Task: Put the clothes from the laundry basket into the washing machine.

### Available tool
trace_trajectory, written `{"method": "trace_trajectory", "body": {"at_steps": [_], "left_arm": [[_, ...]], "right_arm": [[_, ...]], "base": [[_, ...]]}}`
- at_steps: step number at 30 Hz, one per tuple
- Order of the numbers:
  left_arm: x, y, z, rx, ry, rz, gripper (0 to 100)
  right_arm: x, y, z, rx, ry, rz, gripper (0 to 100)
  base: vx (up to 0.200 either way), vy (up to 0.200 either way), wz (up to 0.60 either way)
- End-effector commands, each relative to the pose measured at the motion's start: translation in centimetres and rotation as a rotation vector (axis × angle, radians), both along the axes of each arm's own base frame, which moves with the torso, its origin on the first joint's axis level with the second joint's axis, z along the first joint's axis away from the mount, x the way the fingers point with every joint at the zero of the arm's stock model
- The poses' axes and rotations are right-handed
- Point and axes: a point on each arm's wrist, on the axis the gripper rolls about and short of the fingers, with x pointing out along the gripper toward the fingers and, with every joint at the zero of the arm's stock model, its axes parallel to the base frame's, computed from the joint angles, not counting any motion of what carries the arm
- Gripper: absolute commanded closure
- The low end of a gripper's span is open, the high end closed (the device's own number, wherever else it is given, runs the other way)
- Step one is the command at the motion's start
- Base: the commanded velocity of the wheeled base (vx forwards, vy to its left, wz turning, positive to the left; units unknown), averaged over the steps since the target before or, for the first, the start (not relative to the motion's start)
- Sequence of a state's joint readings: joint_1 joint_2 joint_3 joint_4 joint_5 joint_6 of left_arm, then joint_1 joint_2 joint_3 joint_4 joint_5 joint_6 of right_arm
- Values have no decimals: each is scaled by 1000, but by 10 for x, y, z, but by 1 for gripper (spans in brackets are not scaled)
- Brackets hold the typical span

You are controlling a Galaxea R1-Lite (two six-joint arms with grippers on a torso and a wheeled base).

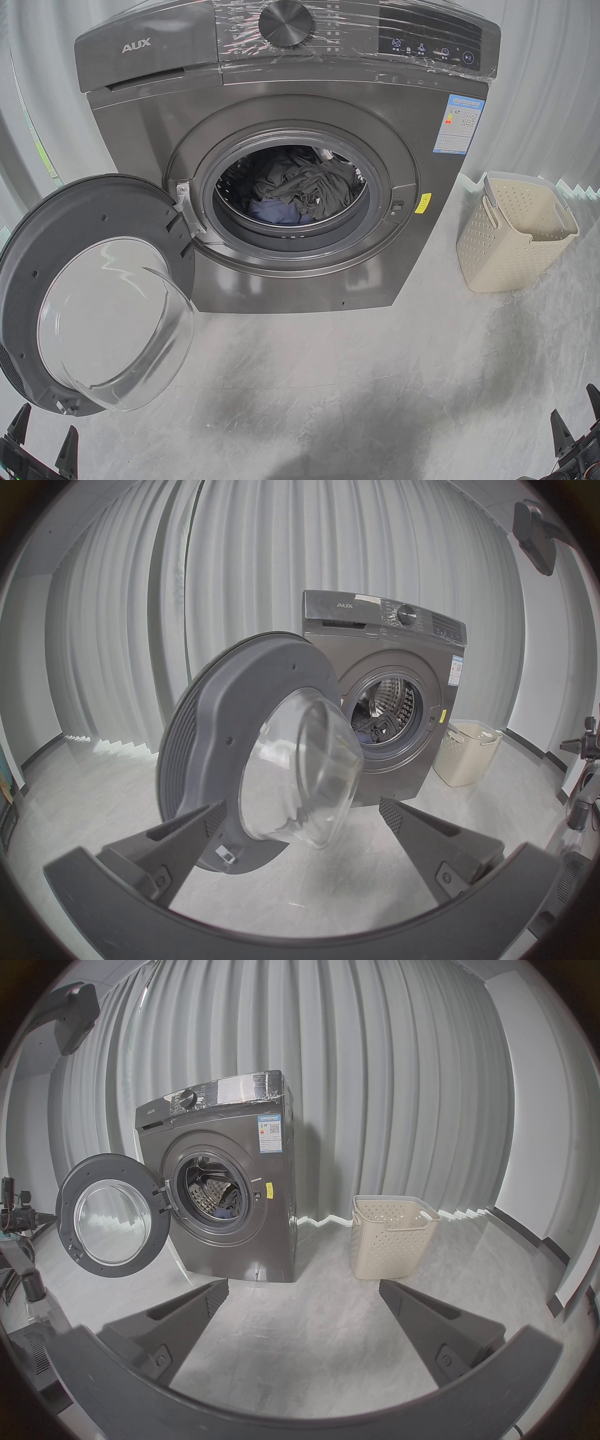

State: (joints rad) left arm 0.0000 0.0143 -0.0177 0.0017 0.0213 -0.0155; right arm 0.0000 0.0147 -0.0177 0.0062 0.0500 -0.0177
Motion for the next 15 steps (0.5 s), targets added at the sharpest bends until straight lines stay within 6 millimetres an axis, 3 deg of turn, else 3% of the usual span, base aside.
{"method": "trace_trajectory", "body": {"at_steps": [1, 5, 13, 15], "left_arm": [[0, 0, -5, -1, 3, 2, 0], [0, 0, -5, -3, 3, 2, 0], [0, 0, -5, -4, 3, -1, 0], [0, 0, -5, -4, 2, -3, 0]], "right_arm": [[1, 0, -5, -1, 9, 1, 0], [1, 0, -5, -1, 9, 1, 0], [1, 0, -5, -1, 11, -2, 0], [1, 0, -5, -1, 11, -2, 0]], "base": [[-200, 0, 0], [-200, 0, 0], [0, 0, 0], [0, 0, 600]]}}
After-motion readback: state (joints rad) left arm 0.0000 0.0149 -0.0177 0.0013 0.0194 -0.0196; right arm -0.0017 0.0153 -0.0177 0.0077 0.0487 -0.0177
